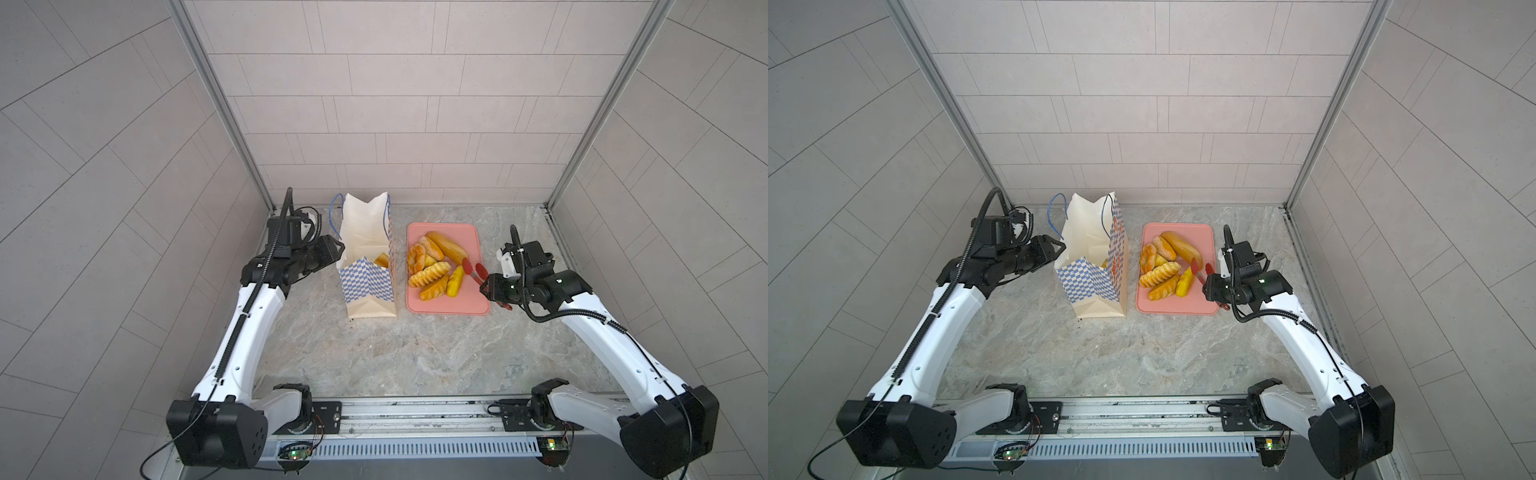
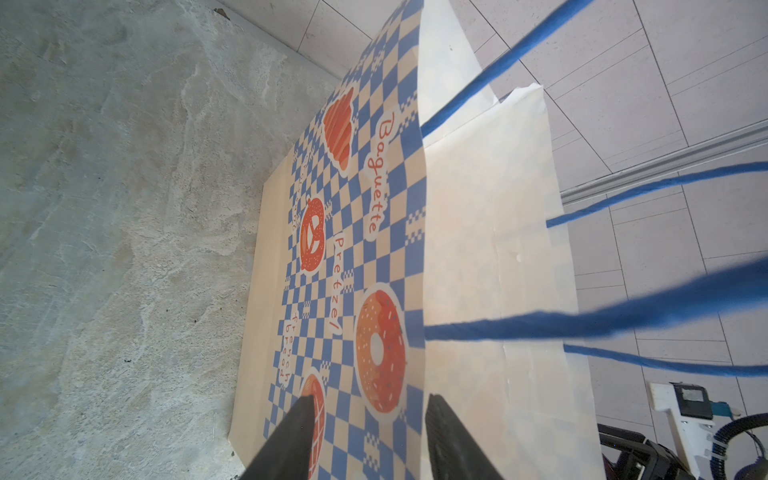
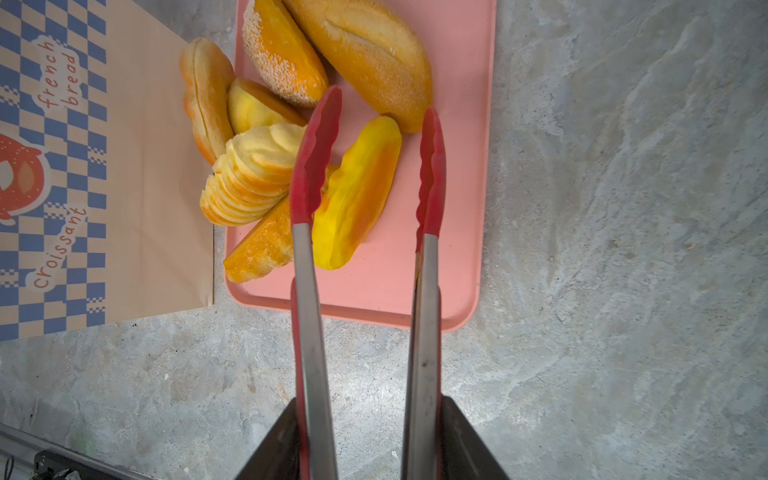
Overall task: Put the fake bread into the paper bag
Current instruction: 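Lower the tongs around the yellow bread on the tray with the right gripper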
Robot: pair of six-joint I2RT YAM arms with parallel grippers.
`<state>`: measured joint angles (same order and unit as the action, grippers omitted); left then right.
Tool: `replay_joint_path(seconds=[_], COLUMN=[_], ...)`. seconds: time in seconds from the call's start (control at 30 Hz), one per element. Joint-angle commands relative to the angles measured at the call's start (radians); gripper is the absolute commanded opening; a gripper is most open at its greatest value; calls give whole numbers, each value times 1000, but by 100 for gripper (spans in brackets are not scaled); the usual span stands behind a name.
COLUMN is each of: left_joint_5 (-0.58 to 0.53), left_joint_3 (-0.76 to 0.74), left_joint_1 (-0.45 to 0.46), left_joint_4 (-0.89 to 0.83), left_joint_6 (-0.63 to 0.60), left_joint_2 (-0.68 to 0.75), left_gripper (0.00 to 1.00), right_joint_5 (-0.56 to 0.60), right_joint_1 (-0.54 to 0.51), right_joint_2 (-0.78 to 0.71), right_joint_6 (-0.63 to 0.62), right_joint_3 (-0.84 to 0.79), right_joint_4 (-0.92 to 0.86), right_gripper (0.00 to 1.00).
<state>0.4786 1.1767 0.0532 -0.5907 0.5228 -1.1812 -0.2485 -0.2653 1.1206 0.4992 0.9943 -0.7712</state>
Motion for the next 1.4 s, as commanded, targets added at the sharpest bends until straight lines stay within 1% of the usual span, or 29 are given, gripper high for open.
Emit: replay_joint_path(seconds=[0.0, 0.53, 1.03, 1.37], left_joint_5=[3, 0, -5, -5], left_joint_3=[-3, -16, -39, -42], left_joint_1=[7, 9, 10, 11], left_joint_4=[-1, 9, 24, 26], left_joint_6=[-13, -8, -2, -1], left_joint_2=[7, 3, 6, 2], left_gripper=[50, 50, 50, 50], right_joint_5=[-17, -33, -61, -77], right_joint_1=[3, 3, 1, -1], right_joint_2=[-4, 48, 132, 149], right_joint_6=[30, 47, 70, 82], right_joint_3=[-13, -58, -50, -41], right_joint_4=[66, 129, 156, 178], right_gripper=[49, 49, 49, 49])
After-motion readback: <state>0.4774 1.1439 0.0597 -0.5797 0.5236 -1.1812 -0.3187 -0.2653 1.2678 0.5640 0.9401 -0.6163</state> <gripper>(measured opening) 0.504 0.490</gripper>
